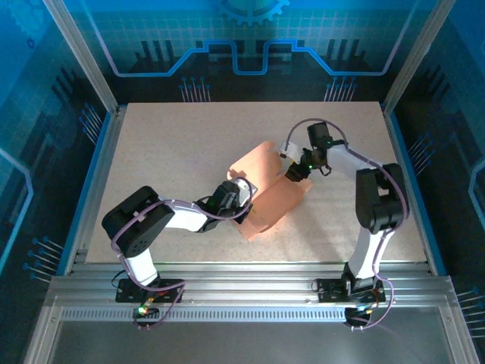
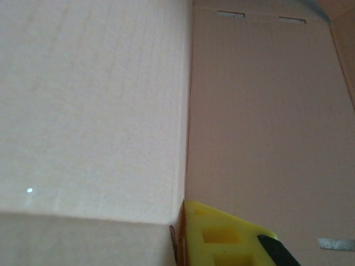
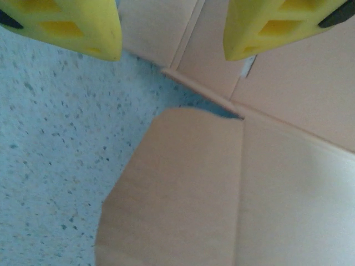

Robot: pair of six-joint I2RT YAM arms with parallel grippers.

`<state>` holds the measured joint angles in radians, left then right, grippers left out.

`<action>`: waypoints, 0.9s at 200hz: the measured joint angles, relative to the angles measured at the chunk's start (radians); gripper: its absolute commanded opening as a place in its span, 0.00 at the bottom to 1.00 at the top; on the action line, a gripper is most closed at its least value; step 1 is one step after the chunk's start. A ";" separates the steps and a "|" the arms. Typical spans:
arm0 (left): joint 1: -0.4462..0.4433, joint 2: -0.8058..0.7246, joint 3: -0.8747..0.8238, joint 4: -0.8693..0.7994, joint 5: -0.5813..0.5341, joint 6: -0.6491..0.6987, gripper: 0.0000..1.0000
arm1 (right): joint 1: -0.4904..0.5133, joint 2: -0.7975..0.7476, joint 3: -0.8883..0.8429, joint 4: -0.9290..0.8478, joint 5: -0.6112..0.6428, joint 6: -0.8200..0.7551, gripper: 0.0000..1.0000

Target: Fold the paper box

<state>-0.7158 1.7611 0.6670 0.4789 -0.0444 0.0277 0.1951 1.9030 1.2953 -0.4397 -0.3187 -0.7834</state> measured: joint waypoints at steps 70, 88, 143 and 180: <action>0.001 0.000 0.006 -0.032 0.000 0.001 0.11 | 0.000 0.134 0.230 -0.210 -0.069 -0.131 0.53; 0.001 0.000 0.011 -0.041 0.000 0.001 0.10 | 0.001 0.157 0.257 -0.259 -0.079 -0.158 0.53; 0.030 0.000 0.058 -0.112 0.076 -0.060 0.04 | 0.001 0.173 0.260 -0.293 -0.095 -0.186 0.52; 0.037 0.000 0.084 -0.160 0.114 -0.095 0.04 | -0.002 0.173 0.255 -0.293 -0.103 -0.223 0.52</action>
<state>-0.6785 1.7611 0.7509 0.3191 0.0696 -0.0673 0.1932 2.0762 1.5505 -0.7322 -0.4221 -1.0061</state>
